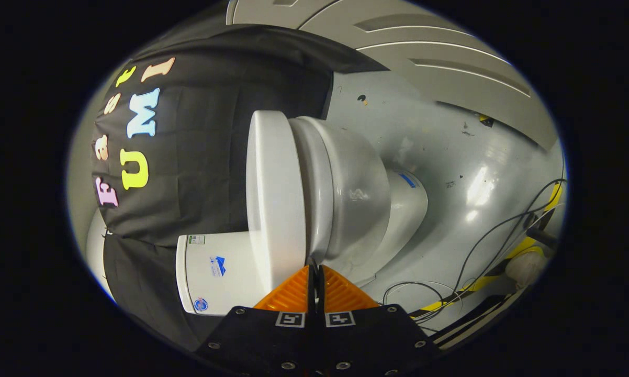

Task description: Open the toilet lid.

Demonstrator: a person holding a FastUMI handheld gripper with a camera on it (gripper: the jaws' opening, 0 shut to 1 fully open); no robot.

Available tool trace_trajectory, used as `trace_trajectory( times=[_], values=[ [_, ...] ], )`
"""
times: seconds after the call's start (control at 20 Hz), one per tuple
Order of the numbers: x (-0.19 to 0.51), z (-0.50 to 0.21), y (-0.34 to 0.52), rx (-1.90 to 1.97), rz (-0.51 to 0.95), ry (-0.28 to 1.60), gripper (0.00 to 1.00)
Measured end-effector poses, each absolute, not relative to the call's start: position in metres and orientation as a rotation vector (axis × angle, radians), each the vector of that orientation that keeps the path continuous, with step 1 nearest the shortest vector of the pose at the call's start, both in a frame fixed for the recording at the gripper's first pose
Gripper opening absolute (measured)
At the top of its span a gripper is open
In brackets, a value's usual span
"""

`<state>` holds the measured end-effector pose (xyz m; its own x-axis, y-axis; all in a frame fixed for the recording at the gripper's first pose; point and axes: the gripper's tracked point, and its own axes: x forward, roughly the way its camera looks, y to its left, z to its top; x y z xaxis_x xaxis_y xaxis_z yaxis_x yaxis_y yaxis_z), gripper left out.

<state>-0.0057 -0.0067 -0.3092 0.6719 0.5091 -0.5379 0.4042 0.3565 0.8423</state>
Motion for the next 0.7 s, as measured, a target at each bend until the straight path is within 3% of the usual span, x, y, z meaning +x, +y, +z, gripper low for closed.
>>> trace_trajectory(
  times=[0.7],
  values=[
    [-0.007, -0.292, -0.003, 1.159, 0.035, 0.899, 0.0]
  ],
)
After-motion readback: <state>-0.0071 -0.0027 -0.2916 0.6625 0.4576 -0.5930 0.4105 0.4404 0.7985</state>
